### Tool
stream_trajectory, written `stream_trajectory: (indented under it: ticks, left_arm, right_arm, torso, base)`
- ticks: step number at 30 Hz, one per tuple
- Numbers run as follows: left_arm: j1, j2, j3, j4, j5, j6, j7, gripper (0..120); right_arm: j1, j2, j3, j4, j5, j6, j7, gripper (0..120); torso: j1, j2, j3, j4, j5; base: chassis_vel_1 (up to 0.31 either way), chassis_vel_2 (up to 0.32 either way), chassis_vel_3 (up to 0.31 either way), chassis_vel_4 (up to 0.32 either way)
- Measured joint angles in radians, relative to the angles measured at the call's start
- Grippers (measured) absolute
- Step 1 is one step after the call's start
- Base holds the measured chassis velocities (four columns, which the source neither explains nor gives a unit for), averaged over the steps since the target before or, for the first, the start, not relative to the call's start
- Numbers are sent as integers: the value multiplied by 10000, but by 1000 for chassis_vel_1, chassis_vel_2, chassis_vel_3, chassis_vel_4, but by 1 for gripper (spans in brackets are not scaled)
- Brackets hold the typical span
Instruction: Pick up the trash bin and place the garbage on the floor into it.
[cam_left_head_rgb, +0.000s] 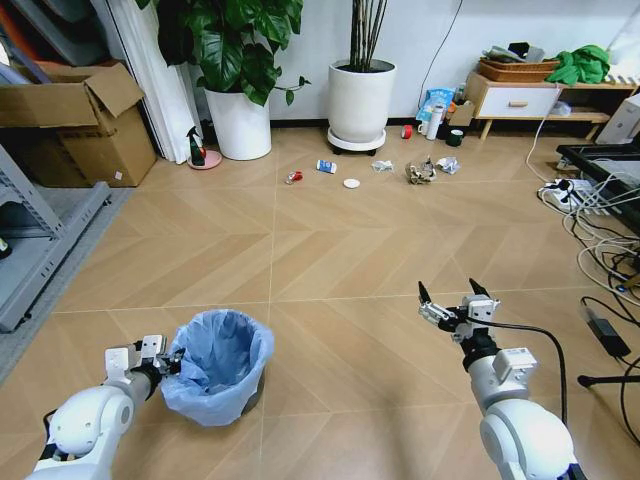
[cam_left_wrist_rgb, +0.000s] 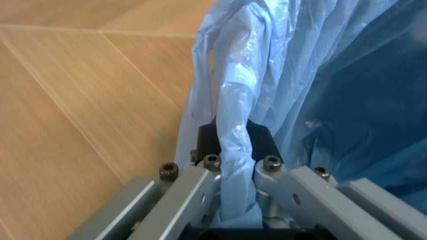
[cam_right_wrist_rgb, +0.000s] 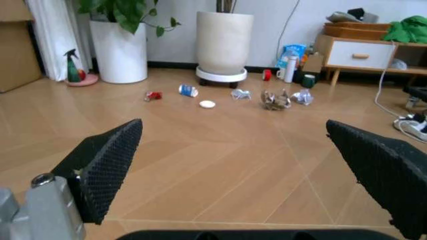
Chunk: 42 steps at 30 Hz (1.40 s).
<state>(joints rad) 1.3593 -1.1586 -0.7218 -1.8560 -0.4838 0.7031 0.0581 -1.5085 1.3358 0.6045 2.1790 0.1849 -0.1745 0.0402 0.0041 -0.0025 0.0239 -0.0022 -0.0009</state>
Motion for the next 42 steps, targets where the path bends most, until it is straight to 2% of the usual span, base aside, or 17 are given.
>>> stream_trajectory:
  ticks: [6,10,11,14,18,20,24,42]
  left_arm:
    - [181,-281,-501,-749,-458,-563,-302,0]
    - [489,-804,-824,-1548,-204,-2021,-633,0]
    - [489,-804,-824,-1548,-204,-2021,-633,0]
    - [692,-1313,-919,-2057,367,-3140,-884,0]
    - [866,-1796,-911,-2457,570,-3527,-1215,0]
    - [972,-2064,-905,-2681,636,-3564,-1278,0]
    - [1065,-2180,-893,-2780,738,-3566,-1264,0]
    - [1064,-1856,-934,-2834,998,-3568,-920,0]
  right_arm:
    - [111,-78,376,145,435,-361,309,100]
    - [142,-133,519,296,628,-672,448,100]
    - [142,-133,519,296,628,-672,448,100]
    - [139,-118,457,400,615,-841,470,100]
    - [127,-92,415,443,554,-903,404,100]
    - [92,-74,401,444,500,-898,372,100]
    - [-10,-57,396,450,422,-828,345,100]
    - [-112,19,310,574,132,-768,282,100]
  torso:
    - [0,0,0,-1,2]
    - [0,0,-1,1,2]
    - [0,0,-1,1,2]
    - [-1,0,-1,0,4]
    - [-1,0,-1,1,0]
    - [-1,0,-1,1,2]
    - [-1,0,-1,0,1]
    - [-1,0,-1,0,0]
  base:
    - [0,0,0,0]
    - [0,0,0,0]
    - [0,0,0,0]
    - [0,0,0,0]
    - [0,0,0,0]
    - [0,0,0,0]
    - [0,0,0,0]
    - [-15,16,15,-16]
